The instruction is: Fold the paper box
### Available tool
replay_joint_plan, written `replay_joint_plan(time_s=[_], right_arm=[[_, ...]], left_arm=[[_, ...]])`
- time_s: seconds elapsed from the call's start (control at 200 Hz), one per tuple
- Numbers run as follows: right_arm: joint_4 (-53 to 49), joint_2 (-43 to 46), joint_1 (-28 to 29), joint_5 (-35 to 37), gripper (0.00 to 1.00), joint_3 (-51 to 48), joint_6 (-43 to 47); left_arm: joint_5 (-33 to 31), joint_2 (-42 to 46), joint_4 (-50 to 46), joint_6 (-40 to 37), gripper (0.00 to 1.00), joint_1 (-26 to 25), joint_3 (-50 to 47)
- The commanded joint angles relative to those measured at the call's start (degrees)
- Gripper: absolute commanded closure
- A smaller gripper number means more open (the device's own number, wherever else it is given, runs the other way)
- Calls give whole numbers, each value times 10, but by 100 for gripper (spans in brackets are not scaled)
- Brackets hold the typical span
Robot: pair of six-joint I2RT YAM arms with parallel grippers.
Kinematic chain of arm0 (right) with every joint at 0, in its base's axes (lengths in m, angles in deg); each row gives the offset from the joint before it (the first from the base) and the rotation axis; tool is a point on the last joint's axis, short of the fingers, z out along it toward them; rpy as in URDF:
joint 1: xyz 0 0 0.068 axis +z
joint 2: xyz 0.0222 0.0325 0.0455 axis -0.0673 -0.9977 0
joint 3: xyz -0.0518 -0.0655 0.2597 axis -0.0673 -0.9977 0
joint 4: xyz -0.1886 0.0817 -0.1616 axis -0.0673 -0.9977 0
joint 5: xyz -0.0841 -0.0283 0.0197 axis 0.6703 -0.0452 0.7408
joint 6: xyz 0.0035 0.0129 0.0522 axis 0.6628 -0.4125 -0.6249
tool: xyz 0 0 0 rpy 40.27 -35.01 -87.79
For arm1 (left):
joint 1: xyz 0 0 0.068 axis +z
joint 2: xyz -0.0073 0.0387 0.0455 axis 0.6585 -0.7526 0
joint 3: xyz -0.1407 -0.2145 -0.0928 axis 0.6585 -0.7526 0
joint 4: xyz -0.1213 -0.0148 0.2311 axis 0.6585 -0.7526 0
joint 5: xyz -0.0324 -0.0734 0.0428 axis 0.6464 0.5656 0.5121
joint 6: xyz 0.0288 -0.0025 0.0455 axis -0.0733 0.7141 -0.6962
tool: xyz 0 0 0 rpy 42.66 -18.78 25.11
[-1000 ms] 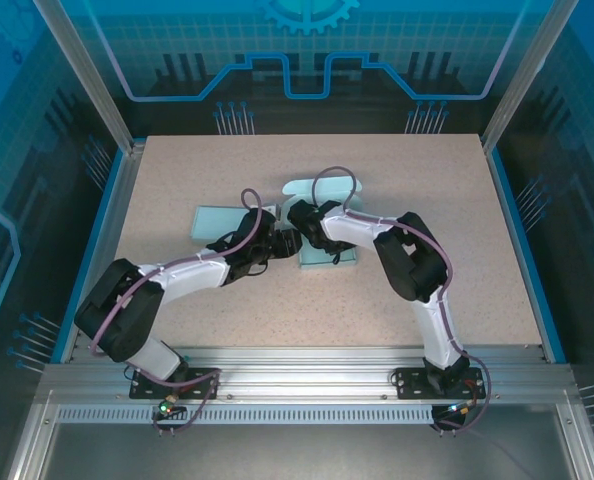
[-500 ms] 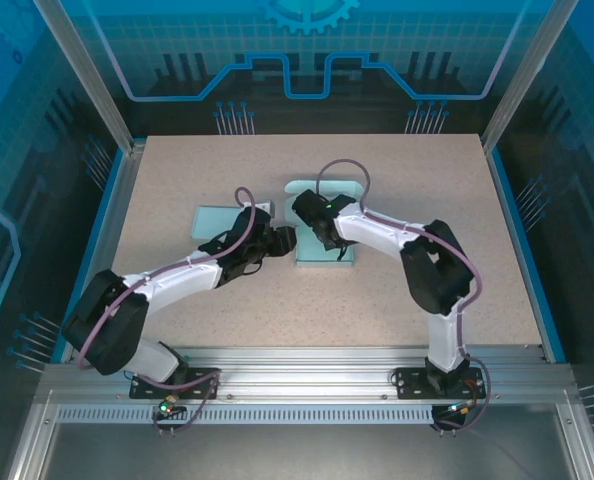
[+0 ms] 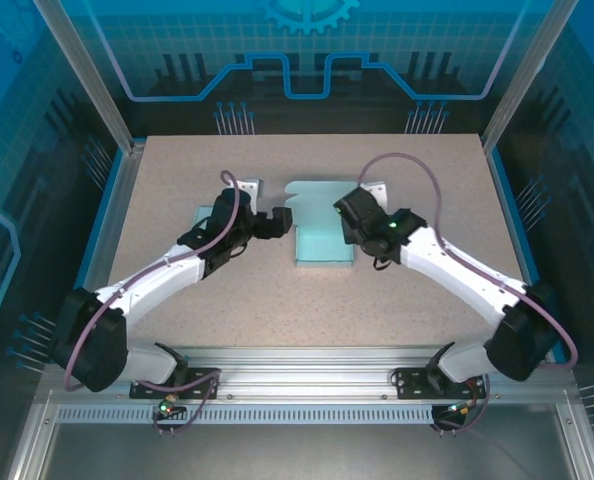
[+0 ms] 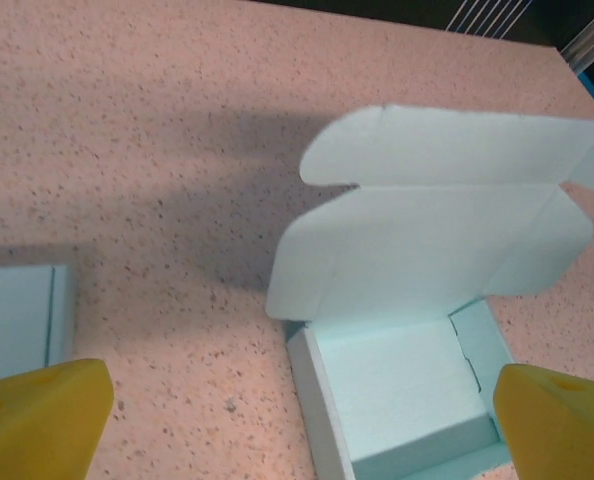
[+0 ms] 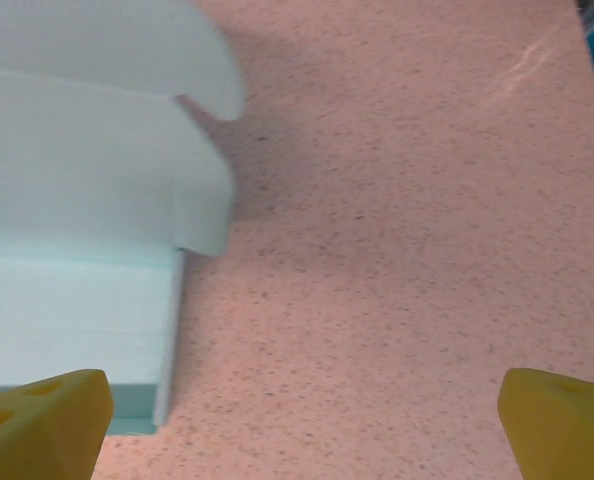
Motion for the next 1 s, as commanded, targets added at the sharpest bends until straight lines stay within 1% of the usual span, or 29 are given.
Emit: replay_joint_plan(time_s=[0.0,0.055,0.105,0.13,0.17,0.225,0.28,0.34,0.43,0.505,0.615,0.685,0.82,0.905,0.995], right_arm=[[42,28,-71,-80,0,-38,21],[77,38,-123,-186,0,-54,39],[104,38,-171,-292,0,-64,48],[112,35,-192,-333,0,-65,48],[125,30,-217,-383,0,-65,55],[145,22,-234,-425,0,-64,73],[153,12,-240,-453,2,-57,94],[154,-3,-243,-482,5,-43,117],[159,-30,-249,-523,14,-24,146],[163,-55,-254,-544,19,-10,165],[168,-92,-262,-551,22,12,179],[169,-114,-266,-565,26,28,187],[175,-145,-265,-601,35,54,195],[180,-160,-266,-612,41,64,191],[177,-173,-263,-615,45,73,189]], left_arm=[[53,-12,-11,-50,1,25,33],[76,-26,-11,-71,1,35,44],[116,-42,-20,-95,1,45,60],[132,-52,-27,-106,1,48,70],[158,-69,-41,-129,2,54,86],[189,-93,-55,-155,7,62,104],[224,-116,-67,-173,11,71,122],[255,-139,-82,-185,19,82,143],[283,-168,-98,-209,22,94,170],[290,-187,-105,-232,22,100,185],[289,-212,-119,-260,21,105,208],[292,-226,-123,-270,22,106,221],[302,-254,-144,-281,30,106,247],[306,-265,-149,-284,31,106,255],[313,-272,-141,-284,32,105,258]])
